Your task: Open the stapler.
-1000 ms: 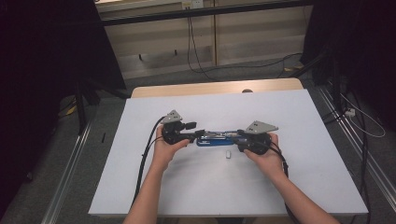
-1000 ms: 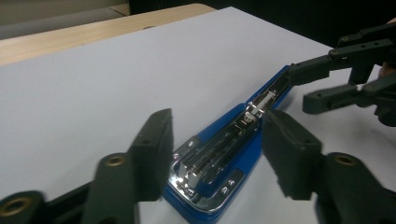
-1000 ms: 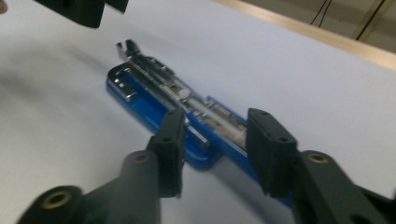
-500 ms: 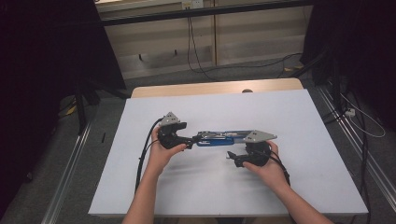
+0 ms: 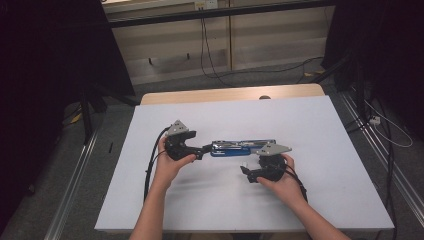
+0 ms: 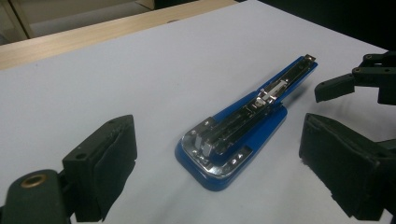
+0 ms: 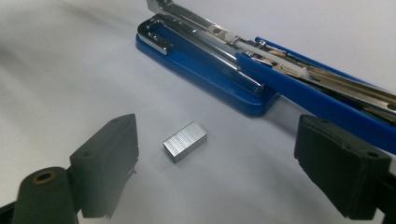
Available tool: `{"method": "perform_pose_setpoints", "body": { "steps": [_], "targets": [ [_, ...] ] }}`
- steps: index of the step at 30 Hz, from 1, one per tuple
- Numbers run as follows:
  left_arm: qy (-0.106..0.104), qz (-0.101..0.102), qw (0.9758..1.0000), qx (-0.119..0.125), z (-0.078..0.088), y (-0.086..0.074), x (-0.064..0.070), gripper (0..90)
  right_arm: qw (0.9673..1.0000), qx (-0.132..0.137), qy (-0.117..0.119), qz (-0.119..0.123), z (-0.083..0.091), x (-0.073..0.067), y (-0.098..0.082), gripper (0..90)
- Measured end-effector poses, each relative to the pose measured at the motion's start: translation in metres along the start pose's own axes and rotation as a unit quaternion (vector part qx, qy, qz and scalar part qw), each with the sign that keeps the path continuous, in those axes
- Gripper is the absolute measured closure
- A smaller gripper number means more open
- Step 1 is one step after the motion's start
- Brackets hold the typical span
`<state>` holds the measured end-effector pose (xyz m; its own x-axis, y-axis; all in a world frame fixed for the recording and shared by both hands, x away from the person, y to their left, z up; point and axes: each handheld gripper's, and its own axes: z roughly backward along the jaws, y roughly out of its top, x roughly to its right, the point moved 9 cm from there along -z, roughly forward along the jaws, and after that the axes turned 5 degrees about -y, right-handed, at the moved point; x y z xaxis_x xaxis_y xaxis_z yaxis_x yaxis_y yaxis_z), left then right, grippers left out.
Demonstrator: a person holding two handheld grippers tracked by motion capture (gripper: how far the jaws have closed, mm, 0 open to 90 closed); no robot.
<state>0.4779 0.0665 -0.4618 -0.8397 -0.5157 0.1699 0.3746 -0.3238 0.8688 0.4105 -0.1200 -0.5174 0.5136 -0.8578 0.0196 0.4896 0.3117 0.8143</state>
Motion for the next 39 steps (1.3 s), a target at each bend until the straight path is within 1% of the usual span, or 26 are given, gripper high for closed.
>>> {"method": "perform_pose_setpoints", "body": {
  "steps": [2,3,4,5,6,7,8,9,10,11,12,13,15,16,19,21,22,27,28,31,34,35,37,38,39],
  "targets": [
    [0.001,0.002,1.0,0.001,0.0,0.0,0.0,11.5,1.0,-0.002,-0.001,0.0,-0.001,0.0,-0.001,15.0],
    [0.002,-0.003,1.0,-0.004,0.0,-0.001,0.0,11.5,1.0,-0.004,-0.002,0.001,-0.001,0.0,-0.001,15.9],
    [-0.001,-0.001,1.0,-0.003,-0.002,-0.001,0.0,11.5,1.0,-0.006,-0.004,-0.001,-0.001,0.001,-0.001,18.5],
    [-0.001,-0.001,1.0,-0.003,-0.002,-0.001,0.0,11.5,1.0,-0.006,-0.004,-0.001,-0.001,0.001,-0.001,18.5],
    [0.0,-0.001,1.0,-0.005,-0.002,-0.002,0.0,11.5,1.0,-0.008,-0.003,-0.001,-0.001,0.001,-0.001,20.4],
    [0.0,0.0,1.0,-0.006,-0.003,-0.002,0.0,11.5,1.0,-0.009,-0.003,-0.001,-0.002,0.001,-0.001,24.2],
    [-0.002,0.0,1.0,-0.007,-0.003,-0.003,0.001,11.5,0.9999,-0.013,0.0,0.002,-0.002,0.0,-0.002,30.8],
    [-0.003,-0.001,1.0,-0.009,-0.003,-0.003,0.001,11.5,0.9999,-0.013,0.0,0.002,-0.002,0.0,-0.002,30.8],
    [-0.003,-0.002,0.9999,-0.01,-0.004,-0.003,0.001,11.5,0.9999,-0.015,0.002,0.004,-0.002,-0.001,-0.003,33.2],
    [-0.002,-0.004,0.9999,-0.012,-0.004,-0.003,0.001,11.5,0.9998,-0.019,0.005,0.008,-0.002,-0.003,-0.003,38.8],
    [-0.002,-0.004,0.9999,-0.012,-0.004,-0.003,0.001,11.5,0.9998,-0.019,0.005,0.008,-0.002,-0.003,-0.003,38.8],
    [-0.002,-0.004,0.9999,-0.012,-0.004,-0.003,0.001,11.5,0.9997,-0.022,0.01,0.01,-0.002,-0.004,-0.004,43.3],
    [-0.003,-0.001,0.9999,-0.01,-0.005,-0.004,0.001,11.5,0.9993,-0.027,0.023,0.012,-0.003,-0.009,-0.004,49.6],
    [-0.003,-0.001,0.9999,-0.01,-0.005,-0.004,0.001,11.4,0.9993,-0.027,0.023,0.012,-0.003,-0.009,-0.004,49.6],
    [-0.003,-0.001,0.9999,-0.014,-0.004,-0.005,0.0,11.4,0.9988,-0.035,0.029,0.017,-0.004,-0.013,-0.006,55.5],
    [-0.002,0.0,0.9999,-0.012,-0.004,-0.004,0.0,11.4,0.9987,-0.037,0.03,0.02,-0.005,-0.013,-0.006,57.8],
    [-0.002,-0.001,0.9999,-0.012,-0.003,-0.004,-0.001,11.4,0.9984,-0.039,0.036,0.02,-0.005,-0.015,-0.006,60.4],
    [-0.001,0.002,0.9999,-0.011,-0.002,-0.004,-0.002,11.4,0.9984,-0.039,0.035,0.022,-0.008,-0.017,-0.004,61.4],
    [0.0,0.003,1.0,-0.009,-0.001,-0.004,-0.002,11.4,0.9985,-0.04,0.031,0.023,-0.01,-0.017,-0.003,63.5],
    [-0.001,0.002,1.0,-0.01,-0.001,-0.004,-0.002,11.4,0.9984,-0.039,0.031,0.027,-0.011,-0.017,-0.002,65.4],
    [-0.001,0.002,0.9999,-0.011,-0.002,-0.004,-0.002,11.5,0.9985,-0.039,0.031,0.023,-0.012,-0.015,-0.001,70.6],
    [-0.002,0.001,0.9999,-0.011,-0.002,-0.004,-0.002,11.4,0.9986,-0.039,0.029,0.02,-0.013,-0.014,-0.001,74.8],
    [-0.002,0.0,0.9999,-0.015,-0.002,-0.005,-0.002,11.4,0.9987,-0.039,0.029,0.019,-0.013,-0.014,-0.001,76.1],
    [-0.002,-0.001,0.9999,-0.015,-0.002,-0.005,-0.001,11.4,0.9985,-0.039,0.032,0.021,-0.013,-0.013,-0.001,78.7],
    [-0.002,-0.001,0.9999,-0.015,-0.002,-0.005,-0.001,11.4,0.9985,-0.039,0.032,0.021,-0.013,-0.013,-0.001,78.7]
  ]
}}
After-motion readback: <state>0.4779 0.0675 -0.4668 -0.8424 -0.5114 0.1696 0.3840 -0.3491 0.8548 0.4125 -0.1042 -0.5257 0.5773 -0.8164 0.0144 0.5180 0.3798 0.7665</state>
